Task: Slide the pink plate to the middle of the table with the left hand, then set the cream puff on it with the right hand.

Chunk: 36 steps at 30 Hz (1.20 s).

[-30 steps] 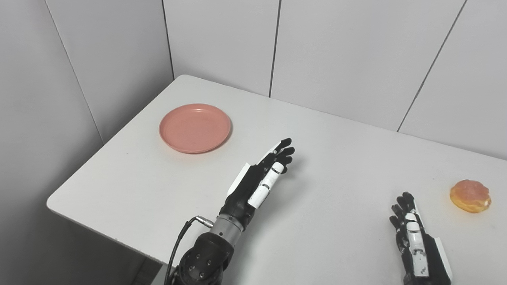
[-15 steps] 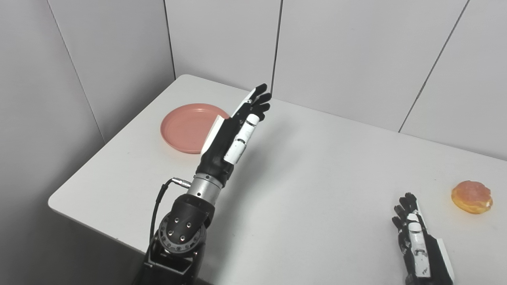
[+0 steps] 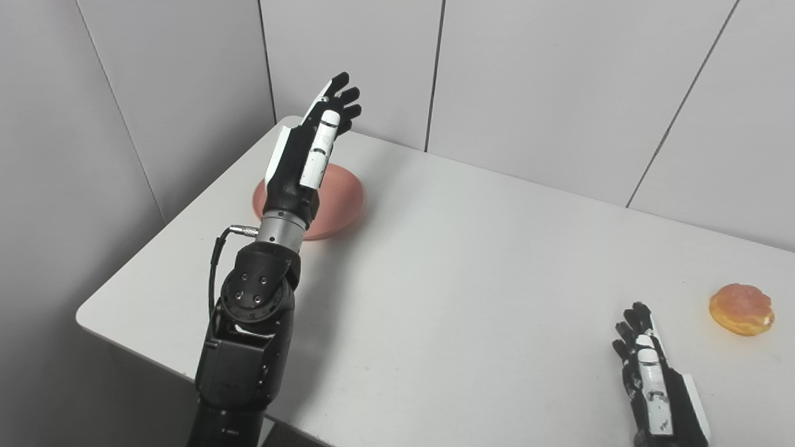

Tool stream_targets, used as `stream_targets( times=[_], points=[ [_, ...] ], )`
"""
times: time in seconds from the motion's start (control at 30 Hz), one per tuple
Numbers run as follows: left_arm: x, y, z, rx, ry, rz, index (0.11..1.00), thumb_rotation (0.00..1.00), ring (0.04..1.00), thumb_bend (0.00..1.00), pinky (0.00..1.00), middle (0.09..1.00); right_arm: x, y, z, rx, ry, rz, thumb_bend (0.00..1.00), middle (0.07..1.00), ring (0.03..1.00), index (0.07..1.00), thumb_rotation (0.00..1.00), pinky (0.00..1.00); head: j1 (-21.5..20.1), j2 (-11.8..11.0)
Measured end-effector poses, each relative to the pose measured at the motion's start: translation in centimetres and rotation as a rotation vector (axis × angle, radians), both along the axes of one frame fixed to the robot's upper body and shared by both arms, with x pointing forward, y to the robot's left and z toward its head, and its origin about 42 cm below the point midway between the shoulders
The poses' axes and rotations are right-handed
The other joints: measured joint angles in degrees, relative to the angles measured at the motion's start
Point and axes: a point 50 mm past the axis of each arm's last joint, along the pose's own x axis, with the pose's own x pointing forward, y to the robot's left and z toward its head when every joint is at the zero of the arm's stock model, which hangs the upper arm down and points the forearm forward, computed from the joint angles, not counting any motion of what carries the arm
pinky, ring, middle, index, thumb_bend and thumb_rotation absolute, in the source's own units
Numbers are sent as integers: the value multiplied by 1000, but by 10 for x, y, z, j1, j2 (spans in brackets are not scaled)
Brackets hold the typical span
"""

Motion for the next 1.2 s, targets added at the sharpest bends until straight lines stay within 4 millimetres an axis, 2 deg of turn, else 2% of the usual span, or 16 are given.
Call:
stream_targets(
  times=[0.17,0.33,0.43,0.63,0.9,1.03,1.2],
  points=[
    [9,17,-1,-14,15,57,873,1000,874,420,856,887,0,0,0,2,0,2,58,1000,1000,1000,1000,1000,3,0],
    [17,39,8,-23,7,99,875,1000,889,438,876,899,0,-1,0,2,1,0,63,1000,1000,1000,1000,1000,2,-1],
    [20,45,9,-46,9,100,869,1000,888,435,882,889,0,0,-1,4,3,1,60,1000,1000,1000,1000,1000,2,-1],
    [24,57,-1,-89,42,128,873,1000,894,430,900,893,0,-1,-2,6,7,1,59,1000,1000,1000,1000,1000,4,-2],
    [32,72,-26,-140,91,161,876,1000,903,417,916,901,0,-1,-2,7,8,1,41,1000,1000,1000,1000,1000,4,-3],
    [32,75,-28,-158,87,156,878,1000,910,420,914,907,0,-1,-2,7,7,1,39,1000,1000,1000,1000,1000,4,-3],
    [30,89,-29,-183,88,176,889,1000,905,426,909,906,0,-1,-2,9,7,1,38,1000,1000,1000,1000,1000,5,-3]
  ],
)
